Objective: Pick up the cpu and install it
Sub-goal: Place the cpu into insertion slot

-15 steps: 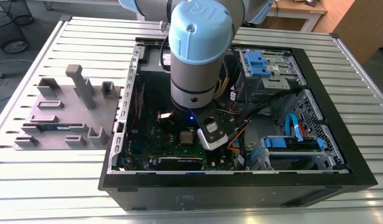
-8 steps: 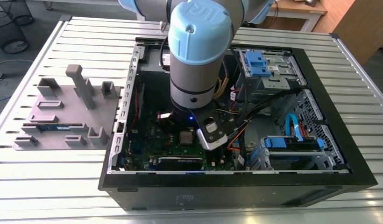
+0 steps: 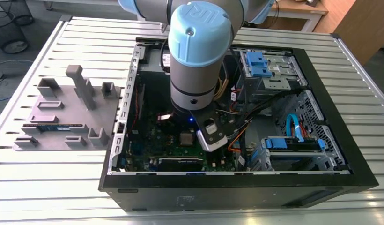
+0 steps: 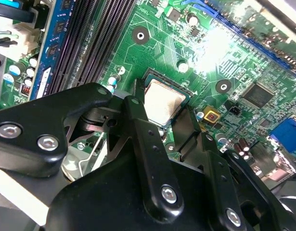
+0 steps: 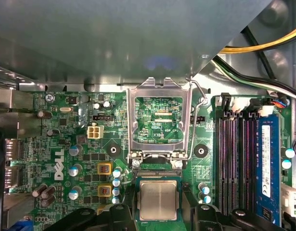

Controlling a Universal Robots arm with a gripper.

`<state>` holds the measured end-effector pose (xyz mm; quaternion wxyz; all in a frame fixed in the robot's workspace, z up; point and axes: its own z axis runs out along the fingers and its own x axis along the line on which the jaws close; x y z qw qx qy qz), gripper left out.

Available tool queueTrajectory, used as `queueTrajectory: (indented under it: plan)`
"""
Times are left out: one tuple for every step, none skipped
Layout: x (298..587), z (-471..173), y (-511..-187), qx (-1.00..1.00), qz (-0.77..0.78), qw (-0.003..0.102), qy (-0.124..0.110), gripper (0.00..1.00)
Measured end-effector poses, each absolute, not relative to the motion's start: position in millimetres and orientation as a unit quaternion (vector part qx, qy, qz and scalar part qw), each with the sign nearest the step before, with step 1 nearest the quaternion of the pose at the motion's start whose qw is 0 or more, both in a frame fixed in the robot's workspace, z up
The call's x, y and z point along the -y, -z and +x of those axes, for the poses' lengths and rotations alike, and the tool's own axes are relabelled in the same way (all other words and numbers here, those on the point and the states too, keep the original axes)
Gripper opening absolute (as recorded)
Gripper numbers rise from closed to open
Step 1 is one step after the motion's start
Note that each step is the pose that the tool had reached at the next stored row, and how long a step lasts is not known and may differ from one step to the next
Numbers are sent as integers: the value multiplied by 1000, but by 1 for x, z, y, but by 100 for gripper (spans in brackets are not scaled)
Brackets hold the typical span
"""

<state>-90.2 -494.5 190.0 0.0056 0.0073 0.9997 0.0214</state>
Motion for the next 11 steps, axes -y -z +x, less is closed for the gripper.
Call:
queueTrajectory:
  plan:
    - [494,-90,-190,-1000,7,6,-21,47]
    - [494,-90,-190,-1000,7,6,-21,47]
    - [494,-90,-190,-1000,7,6,-21,47]
    - [494,-90,-190,-1000,7,6,-21,47]
    - [494,-90,-190,-1000,7,6,-21,47]
    - [494,-90,-190,-1000,7,6,-21,47]
    - [494,-90,-189,-1000,7,6,-21,47]
    - [494,-90,-189,-1000,7,6,-21,47]
    - [494,-90,-189,-1000,7,6,-21,47]
    - [494,-90,-189,-1000,7,6,-21,47]
    - [494,-90,-189,-1000,7,6,-21,47]
